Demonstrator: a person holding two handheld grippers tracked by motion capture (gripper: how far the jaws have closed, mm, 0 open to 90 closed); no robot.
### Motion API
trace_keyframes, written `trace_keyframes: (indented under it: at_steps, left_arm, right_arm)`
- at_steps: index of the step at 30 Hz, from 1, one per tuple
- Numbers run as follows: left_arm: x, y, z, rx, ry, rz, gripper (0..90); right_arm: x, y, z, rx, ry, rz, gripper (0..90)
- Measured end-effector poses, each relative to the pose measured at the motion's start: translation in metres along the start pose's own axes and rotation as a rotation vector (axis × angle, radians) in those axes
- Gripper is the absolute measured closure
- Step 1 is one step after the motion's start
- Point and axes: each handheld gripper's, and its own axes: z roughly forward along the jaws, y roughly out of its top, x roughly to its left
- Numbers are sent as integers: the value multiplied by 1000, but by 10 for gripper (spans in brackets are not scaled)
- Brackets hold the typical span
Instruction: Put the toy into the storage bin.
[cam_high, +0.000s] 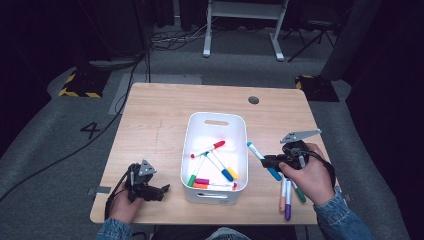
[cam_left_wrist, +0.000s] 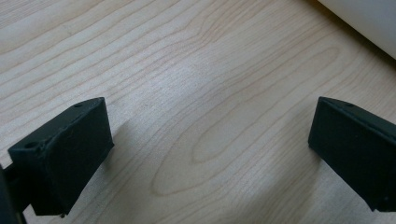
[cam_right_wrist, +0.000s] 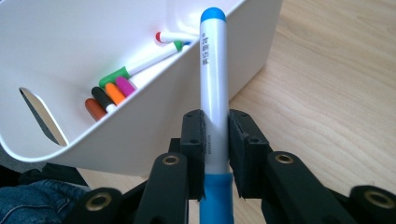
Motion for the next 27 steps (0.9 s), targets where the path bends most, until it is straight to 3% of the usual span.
trace_keyframes:
  at_steps: [14,27]
  left_arm:
    - [0,0,0,1,0,2,0]
    - [0,0,0,1,0,2,0]
  right_arm:
    - [30,33,11,-12,63,-78,772]
    - [45,48,25,-18,118,-96,772]
